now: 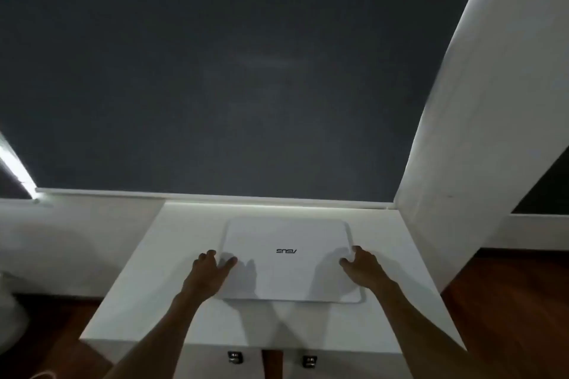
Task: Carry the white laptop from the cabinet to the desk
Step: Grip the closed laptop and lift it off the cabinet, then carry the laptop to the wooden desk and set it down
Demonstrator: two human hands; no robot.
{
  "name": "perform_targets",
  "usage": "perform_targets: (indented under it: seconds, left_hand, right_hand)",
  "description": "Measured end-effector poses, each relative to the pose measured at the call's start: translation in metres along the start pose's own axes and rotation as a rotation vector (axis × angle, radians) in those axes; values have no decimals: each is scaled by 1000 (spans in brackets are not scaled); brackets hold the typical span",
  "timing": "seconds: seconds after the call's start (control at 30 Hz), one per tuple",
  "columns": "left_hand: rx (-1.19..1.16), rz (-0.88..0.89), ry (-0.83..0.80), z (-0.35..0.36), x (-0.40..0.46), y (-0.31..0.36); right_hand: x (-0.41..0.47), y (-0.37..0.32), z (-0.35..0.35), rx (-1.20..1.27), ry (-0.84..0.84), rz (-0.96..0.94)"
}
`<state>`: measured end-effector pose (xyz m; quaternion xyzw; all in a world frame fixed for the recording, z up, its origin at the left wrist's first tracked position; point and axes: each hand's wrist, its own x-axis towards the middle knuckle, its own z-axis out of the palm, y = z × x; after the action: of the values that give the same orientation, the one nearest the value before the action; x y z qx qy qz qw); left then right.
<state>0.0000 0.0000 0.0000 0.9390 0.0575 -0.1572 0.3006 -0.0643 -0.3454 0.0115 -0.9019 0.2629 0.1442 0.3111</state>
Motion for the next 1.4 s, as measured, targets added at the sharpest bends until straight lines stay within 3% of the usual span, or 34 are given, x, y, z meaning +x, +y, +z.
perform_targets:
  seconds: [0.2,0.37,0.57,0.7,0.9,1.13,1.4]
  left_hand:
    - [-111,-90,-29,15,30,9]
    - [-5,-187,34,27,43,18]
    - [-16,-219,30,17,39,8]
    - [-52,-204,71,20,21,7]
    - [-202,-51,164,2,1,32]
    - [-362,245,293,-36,-18,112]
    - [-487,498,251,-33,-66,215]
  right_hand:
    - [19,-10,12,102,26,166]
    - [34,-14,27,221,71,302]
    - [27,0,17,386,-80,297]
    - [5,-2,23,448,7,319]
    - [-27,-6,0,508,195,264]
    - [-73,-10,-63,735,490,138]
    - [-132,39,-137,869,752,50]
